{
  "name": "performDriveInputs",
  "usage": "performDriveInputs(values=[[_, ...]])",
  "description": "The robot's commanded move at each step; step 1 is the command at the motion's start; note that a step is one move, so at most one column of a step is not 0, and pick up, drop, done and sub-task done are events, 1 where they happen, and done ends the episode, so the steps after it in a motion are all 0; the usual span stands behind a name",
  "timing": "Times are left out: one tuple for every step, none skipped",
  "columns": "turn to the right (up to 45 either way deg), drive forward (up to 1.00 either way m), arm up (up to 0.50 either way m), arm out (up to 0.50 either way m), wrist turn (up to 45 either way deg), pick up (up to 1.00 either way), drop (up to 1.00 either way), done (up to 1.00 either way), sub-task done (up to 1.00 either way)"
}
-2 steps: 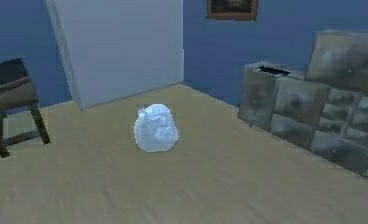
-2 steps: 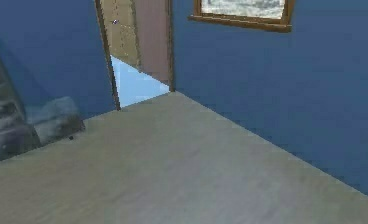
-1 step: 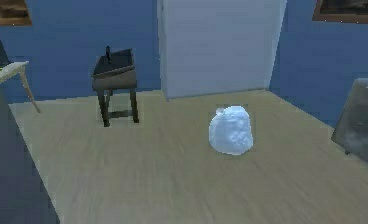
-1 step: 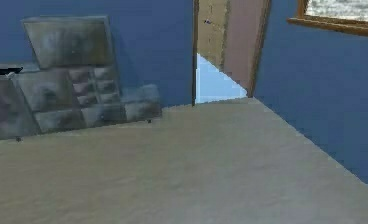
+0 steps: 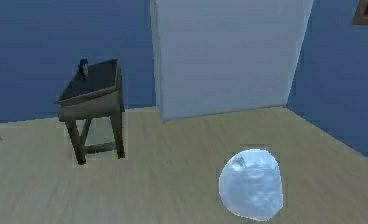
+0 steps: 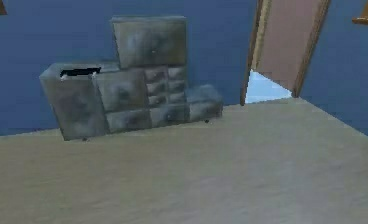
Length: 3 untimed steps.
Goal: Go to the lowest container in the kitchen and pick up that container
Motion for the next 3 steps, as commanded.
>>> performDriveInputs(values=[[-45.0,0.0,0.0,0.0,0.0,0.0,0.0,0.0,0.0],[-3.0,0.0,0.0,0.0,0.0,0.0,0.0,0.0,0.0],[9.0,0.0,0.0,0.0,0.0,0.0,0.0,0.0,0.0]])
